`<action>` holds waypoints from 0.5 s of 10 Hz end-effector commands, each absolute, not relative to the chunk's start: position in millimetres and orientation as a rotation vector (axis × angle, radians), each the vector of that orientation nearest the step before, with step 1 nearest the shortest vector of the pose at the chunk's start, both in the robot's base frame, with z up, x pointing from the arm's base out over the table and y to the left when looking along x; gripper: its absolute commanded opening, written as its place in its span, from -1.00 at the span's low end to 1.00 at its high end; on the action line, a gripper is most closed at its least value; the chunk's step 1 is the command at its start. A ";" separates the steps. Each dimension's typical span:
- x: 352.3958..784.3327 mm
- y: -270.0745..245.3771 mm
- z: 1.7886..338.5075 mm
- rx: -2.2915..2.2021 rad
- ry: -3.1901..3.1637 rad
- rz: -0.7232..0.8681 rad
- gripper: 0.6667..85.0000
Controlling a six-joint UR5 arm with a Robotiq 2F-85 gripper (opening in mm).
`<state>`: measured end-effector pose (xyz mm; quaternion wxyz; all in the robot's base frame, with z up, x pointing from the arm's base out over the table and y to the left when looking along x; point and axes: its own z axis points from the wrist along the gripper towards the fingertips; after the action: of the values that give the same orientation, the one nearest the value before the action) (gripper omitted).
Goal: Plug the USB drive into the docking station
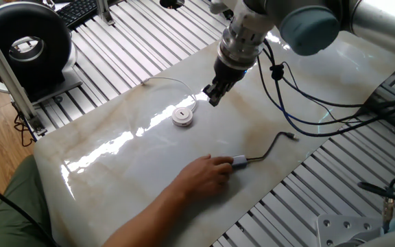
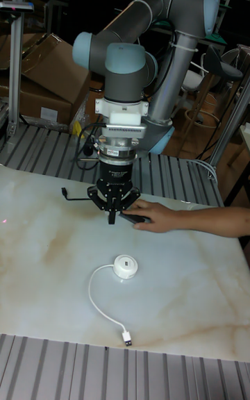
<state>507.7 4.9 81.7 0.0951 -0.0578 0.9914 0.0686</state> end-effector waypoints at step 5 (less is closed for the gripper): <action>446.0 -9.8 78.0 -0.242 3.178 0.169 -0.98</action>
<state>465.8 -5.0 76.4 0.0132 -0.0747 0.9955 0.0574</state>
